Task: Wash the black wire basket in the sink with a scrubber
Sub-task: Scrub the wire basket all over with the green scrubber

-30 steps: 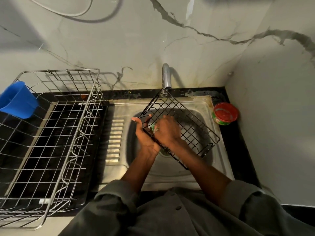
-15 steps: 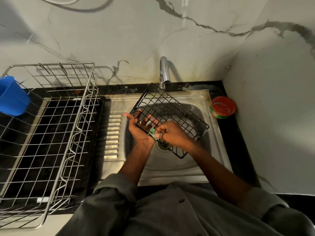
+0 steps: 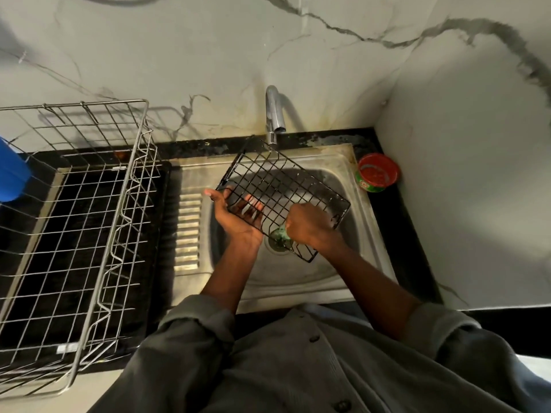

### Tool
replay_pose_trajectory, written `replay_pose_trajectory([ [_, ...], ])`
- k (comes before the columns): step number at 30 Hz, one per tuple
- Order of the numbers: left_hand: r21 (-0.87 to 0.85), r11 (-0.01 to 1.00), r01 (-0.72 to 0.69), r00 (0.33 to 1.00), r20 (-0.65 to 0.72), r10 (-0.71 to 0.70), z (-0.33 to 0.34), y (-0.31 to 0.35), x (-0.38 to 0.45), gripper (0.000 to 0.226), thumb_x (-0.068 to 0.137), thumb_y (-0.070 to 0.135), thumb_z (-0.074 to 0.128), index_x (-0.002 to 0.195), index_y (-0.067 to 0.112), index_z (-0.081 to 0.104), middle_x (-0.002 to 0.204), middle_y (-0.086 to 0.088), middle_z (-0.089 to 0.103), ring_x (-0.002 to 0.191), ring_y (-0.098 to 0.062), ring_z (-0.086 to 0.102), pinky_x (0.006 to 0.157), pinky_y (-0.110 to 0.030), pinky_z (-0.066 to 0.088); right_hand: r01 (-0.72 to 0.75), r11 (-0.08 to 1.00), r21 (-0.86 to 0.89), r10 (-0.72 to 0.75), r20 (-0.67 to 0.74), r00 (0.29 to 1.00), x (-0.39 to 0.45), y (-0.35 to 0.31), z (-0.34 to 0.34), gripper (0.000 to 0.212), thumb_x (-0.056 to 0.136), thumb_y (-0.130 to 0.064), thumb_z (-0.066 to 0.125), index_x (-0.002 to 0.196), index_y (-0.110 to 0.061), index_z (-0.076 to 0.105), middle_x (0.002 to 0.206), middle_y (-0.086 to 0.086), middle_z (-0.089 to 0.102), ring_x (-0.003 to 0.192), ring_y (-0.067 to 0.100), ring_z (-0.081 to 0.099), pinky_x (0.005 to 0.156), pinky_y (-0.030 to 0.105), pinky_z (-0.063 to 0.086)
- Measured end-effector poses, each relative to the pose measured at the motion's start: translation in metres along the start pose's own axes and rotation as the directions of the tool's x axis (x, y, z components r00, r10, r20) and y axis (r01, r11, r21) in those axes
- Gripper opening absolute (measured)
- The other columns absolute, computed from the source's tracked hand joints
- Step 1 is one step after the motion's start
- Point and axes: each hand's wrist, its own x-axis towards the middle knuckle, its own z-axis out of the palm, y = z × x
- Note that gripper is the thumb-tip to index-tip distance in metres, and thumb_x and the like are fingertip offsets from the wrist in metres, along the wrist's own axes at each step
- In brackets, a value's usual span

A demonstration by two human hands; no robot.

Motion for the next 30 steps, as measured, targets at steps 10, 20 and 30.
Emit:
replay_pose_trajectory([
  [10, 0.044, 0.999, -0.02, 1.0, 0.0, 0.02, 0.011, -0.009, 0.001, 0.066, 0.088, 0.078, 0.059, 0.119, 0.019, 0.064, 0.074, -0.006, 0.059, 0.06, -0.022, 0.054, 0.06, -0.032, 0.046, -0.056, 0.998, -0.037, 0.051, -0.127, 0.991, -0.007, -0.002, -0.011, 0.011, 0.09, -0.019, 0.072, 0.101, -0.014, 0.072, 0.098, 0.004, 0.072, 0.092, 0.023, 0.069, 0.072, 0.031, 0.051],
  [20, 0.075, 0.997, -0.023, 0.998, -0.06, 0.028, 0.003, -0.006, 0.001, 0.06, 0.085, 0.079, 0.063, 0.107, 0.024, 0.063, 0.064, 0.0, 0.054, 0.059, -0.018, 0.055, 0.06, -0.03, 0.043, -0.003, 0.98, -0.199, 0.003, -0.002, 1.0, -0.015, 0.009, -0.015, 0.018, 0.09, -0.019, 0.07, 0.107, -0.014, 0.068, 0.106, 0.006, 0.071, 0.102, 0.026, 0.067, 0.083, 0.037, 0.051],
  [30, 0.112, 0.993, -0.04, 0.994, -0.099, 0.051, -0.003, 0.006, 0.008, 0.062, 0.076, 0.084, 0.066, 0.103, 0.028, 0.064, 0.07, 0.0, 0.055, 0.058, -0.017, 0.051, 0.06, -0.028, 0.041, 0.105, 0.954, -0.281, -0.043, 0.219, 0.975, -0.021, 0.012, -0.007, 0.01, 0.078, -0.024, 0.078, 0.085, -0.022, 0.071, 0.089, -0.001, 0.067, 0.097, 0.021, 0.064, 0.094, 0.043, 0.042],
])
